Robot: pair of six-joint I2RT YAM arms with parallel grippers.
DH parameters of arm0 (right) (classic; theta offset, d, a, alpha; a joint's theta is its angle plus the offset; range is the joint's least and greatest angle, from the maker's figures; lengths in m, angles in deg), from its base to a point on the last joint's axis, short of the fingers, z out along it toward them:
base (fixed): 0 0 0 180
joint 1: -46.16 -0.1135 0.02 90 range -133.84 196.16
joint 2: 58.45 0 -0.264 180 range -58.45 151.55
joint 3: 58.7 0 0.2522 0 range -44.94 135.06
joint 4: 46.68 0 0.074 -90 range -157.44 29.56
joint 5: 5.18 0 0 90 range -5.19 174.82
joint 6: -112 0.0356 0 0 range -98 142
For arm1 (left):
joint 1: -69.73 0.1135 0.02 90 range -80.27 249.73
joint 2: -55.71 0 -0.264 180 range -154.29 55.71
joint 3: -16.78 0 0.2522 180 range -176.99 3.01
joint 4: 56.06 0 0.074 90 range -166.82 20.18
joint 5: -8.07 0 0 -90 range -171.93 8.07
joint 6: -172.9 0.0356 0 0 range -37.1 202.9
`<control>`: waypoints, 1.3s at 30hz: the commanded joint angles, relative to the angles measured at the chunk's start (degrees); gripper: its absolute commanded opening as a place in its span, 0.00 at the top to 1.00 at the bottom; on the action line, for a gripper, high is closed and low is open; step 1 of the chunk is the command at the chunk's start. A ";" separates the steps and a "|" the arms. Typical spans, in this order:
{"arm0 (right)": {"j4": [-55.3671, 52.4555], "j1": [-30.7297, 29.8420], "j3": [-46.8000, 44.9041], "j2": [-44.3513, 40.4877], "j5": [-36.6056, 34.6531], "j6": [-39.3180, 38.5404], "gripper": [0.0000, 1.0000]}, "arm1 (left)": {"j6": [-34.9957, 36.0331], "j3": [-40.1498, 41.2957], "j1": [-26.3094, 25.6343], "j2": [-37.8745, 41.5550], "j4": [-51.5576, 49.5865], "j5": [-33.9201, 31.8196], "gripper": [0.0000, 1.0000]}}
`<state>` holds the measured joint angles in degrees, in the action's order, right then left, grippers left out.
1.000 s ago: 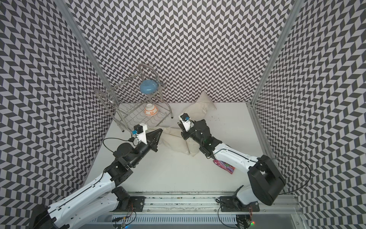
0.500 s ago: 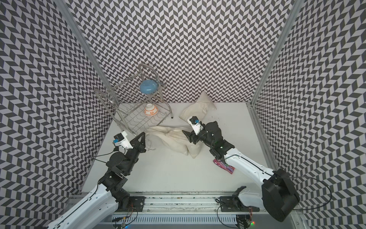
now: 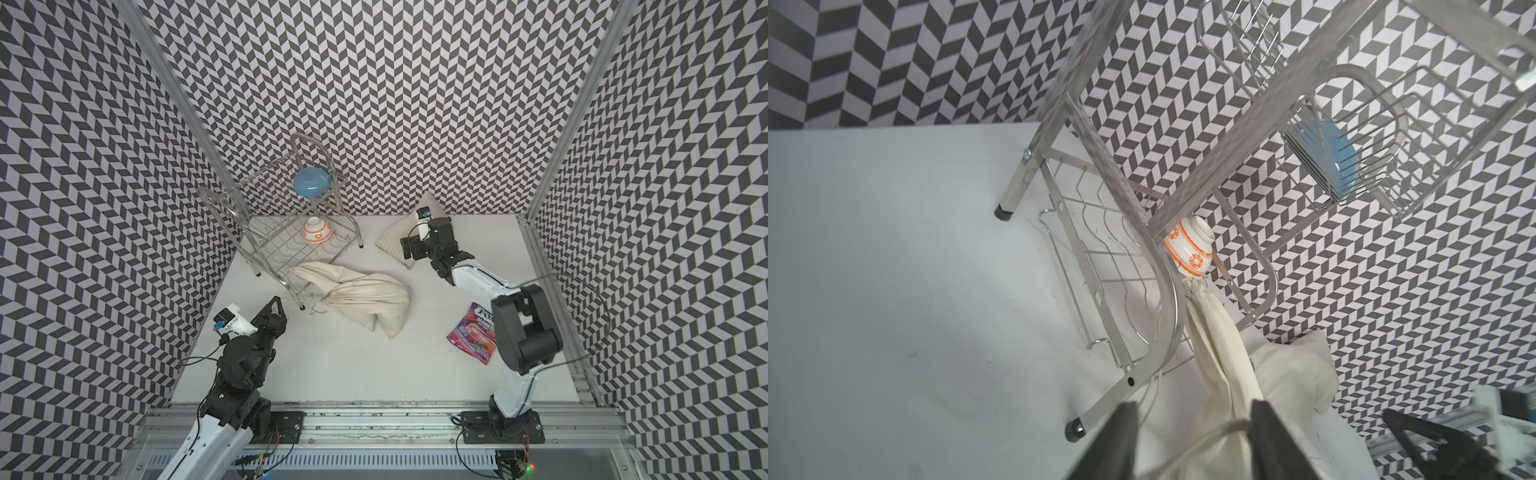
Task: Close the soil bag
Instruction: Move the soil bag to the center of the board.
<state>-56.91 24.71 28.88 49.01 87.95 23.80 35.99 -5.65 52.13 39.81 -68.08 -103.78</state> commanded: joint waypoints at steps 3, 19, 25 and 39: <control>-6.01 -0.34 10.02 11.47 -5.86 1.43 0.00 | 6.03 -7.54 0.13 -1.90 2.52 6.21 0.18; -13.08 1.49 16.78 20.08 -6.11 2.28 0.94 | 16.92 -22.91 -7.59 -22.62 7.89 22.94 0.08; -9.01 3.17 7.92 4.34 -3.54 2.10 1.00 | 19.62 -24.46 -15.70 -28.77 12.17 21.58 0.08; 2.14 1.28 -12.06 -20.88 13.98 11.01 1.00 | 18.57 -28.55 -25.14 -46.92 18.85 25.97 0.09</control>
<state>-61.94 27.37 19.75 31.11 95.06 31.23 55.55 -32.73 27.08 -6.11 -53.57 -79.82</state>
